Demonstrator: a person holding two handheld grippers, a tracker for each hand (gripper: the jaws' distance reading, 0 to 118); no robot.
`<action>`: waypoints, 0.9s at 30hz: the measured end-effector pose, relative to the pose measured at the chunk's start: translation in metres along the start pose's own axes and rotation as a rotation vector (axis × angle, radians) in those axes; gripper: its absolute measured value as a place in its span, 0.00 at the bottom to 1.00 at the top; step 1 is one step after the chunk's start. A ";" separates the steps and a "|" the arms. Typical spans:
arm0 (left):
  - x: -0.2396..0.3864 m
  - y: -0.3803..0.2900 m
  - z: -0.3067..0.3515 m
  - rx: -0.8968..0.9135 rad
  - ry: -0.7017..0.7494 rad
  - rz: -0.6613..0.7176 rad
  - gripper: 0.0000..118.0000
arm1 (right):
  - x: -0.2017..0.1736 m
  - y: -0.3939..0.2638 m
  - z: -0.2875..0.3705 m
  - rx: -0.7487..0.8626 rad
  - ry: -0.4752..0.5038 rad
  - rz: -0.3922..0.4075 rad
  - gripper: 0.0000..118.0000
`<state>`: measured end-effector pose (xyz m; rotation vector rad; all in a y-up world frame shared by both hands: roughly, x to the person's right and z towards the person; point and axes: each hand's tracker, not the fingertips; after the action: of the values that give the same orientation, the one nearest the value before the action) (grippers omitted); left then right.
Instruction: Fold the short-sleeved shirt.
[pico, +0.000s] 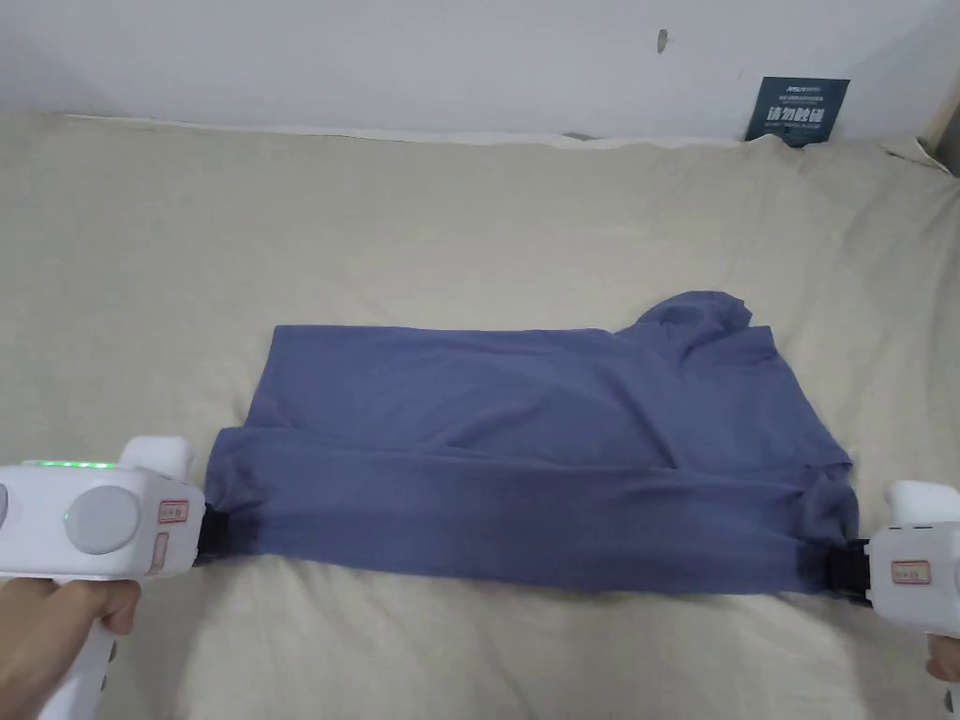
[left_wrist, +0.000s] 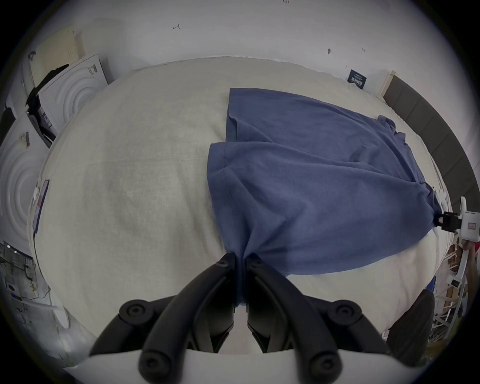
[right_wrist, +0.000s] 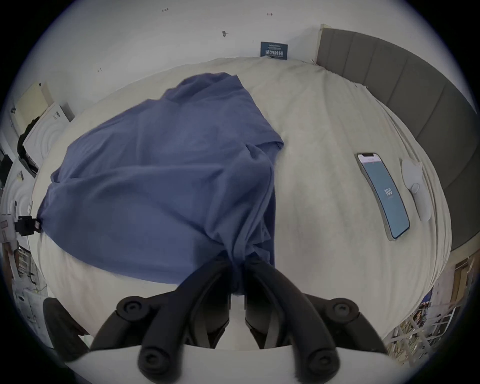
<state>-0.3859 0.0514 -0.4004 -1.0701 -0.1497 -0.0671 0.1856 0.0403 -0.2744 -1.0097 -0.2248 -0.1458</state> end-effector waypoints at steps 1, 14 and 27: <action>0.001 0.001 0.004 0.007 0.009 -0.019 0.05 | 0.001 -0.001 0.005 0.002 -0.003 0.011 0.09; 0.000 -0.081 0.068 -0.011 0.005 -0.039 0.05 | 0.015 -0.069 0.069 -0.022 0.073 -0.027 0.09; -0.031 -0.090 0.078 -0.019 0.028 0.014 0.92 | 0.034 -0.076 0.079 0.013 0.030 -0.047 0.98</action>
<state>-0.4354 0.0762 -0.2904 -1.0890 -0.1169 -0.0712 0.1919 0.0670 -0.1629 -0.9891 -0.2218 -0.2024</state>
